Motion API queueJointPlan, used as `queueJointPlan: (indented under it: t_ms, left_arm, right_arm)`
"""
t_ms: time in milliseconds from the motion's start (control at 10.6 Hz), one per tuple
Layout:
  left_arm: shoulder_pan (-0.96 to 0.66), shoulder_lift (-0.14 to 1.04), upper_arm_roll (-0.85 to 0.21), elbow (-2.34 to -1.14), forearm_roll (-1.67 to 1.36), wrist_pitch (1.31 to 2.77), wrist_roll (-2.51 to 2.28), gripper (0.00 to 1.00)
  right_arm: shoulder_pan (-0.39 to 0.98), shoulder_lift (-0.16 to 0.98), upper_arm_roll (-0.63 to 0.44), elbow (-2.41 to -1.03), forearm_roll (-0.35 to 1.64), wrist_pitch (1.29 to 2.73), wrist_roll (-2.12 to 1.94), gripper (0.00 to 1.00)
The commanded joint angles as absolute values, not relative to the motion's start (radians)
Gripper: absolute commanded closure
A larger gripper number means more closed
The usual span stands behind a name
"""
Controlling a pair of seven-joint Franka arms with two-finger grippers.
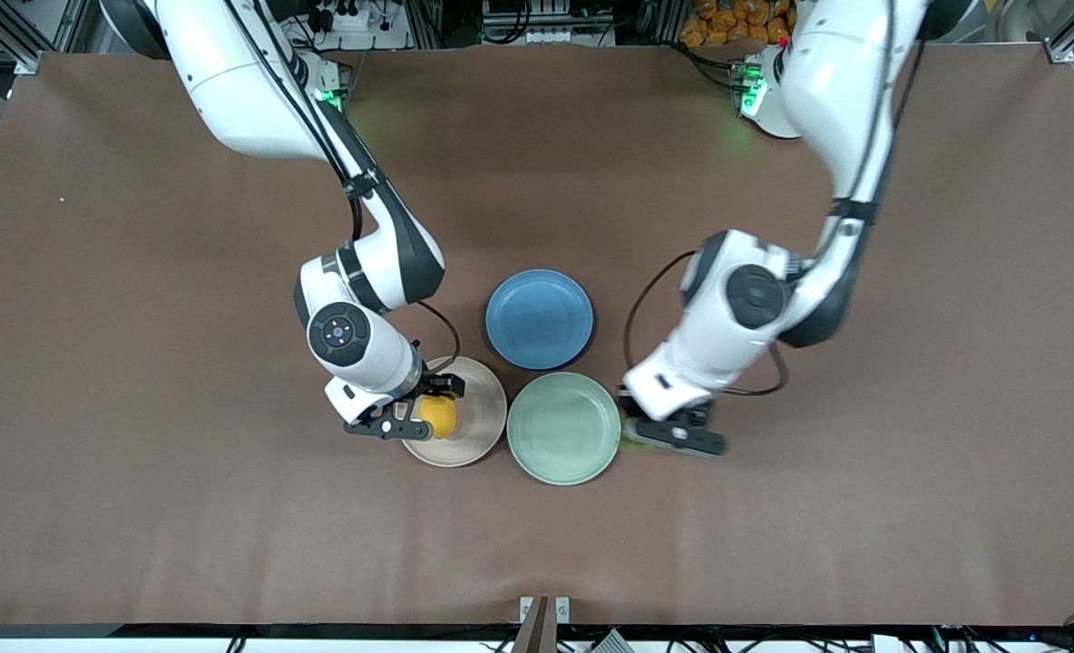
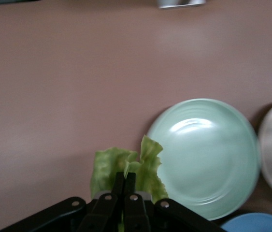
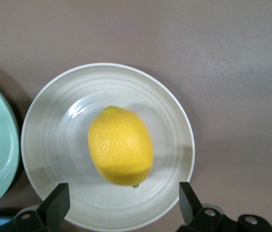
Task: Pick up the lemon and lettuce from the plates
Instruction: 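Carry the lettuce off the plate while the right gripper grasps the lemon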
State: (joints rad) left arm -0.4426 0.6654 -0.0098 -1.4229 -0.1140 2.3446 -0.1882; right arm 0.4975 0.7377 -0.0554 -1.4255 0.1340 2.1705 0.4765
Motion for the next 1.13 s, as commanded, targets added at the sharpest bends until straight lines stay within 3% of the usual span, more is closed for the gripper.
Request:
queueJointPlan:
  t_ms: [0, 470, 658, 846, 940, 1034]
  left_arm:
    - [-0.298, 0.646, -0.015, -1.486, -0.114, 2.287, -0.122, 1.00]
    - [-0.102, 0.676, -0.015, -1.551, -0.072, 2.286, -0.002, 1.00]
    - [-0.095, 0.680, -0.015, -1.566, -0.025, 2.286, 0.008, 0.98]
    - [-0.094, 0.701, -0.015, -1.569, -0.025, 2.286, 0.006, 0.78]
    - [-0.094, 0.703, -0.015, -1.565, -0.023, 2.286, 0.008, 0.30]
    - [-0.103, 0.700, -0.014, -1.563, -0.023, 2.286, -0.003, 0.00]
  right_arm:
    - [0.503, 0.790, -0.060, -1.408, 0.140, 2.247, 0.482, 0.00]
    - [0.506, 0.847, -0.060, -1.401, 0.137, 2.333, 0.477, 0.00]
    - [0.509, 0.857, -0.060, -1.399, 0.137, 2.353, 0.477, 0.00]
    - [0.511, 0.876, -0.060, -1.397, 0.137, 2.378, 0.479, 0.00]
    - [0.515, 0.882, -0.060, -1.397, 0.137, 2.388, 0.480, 0.00]
    - [0.517, 0.885, -0.060, -1.397, 0.137, 2.391, 0.480, 0.00]
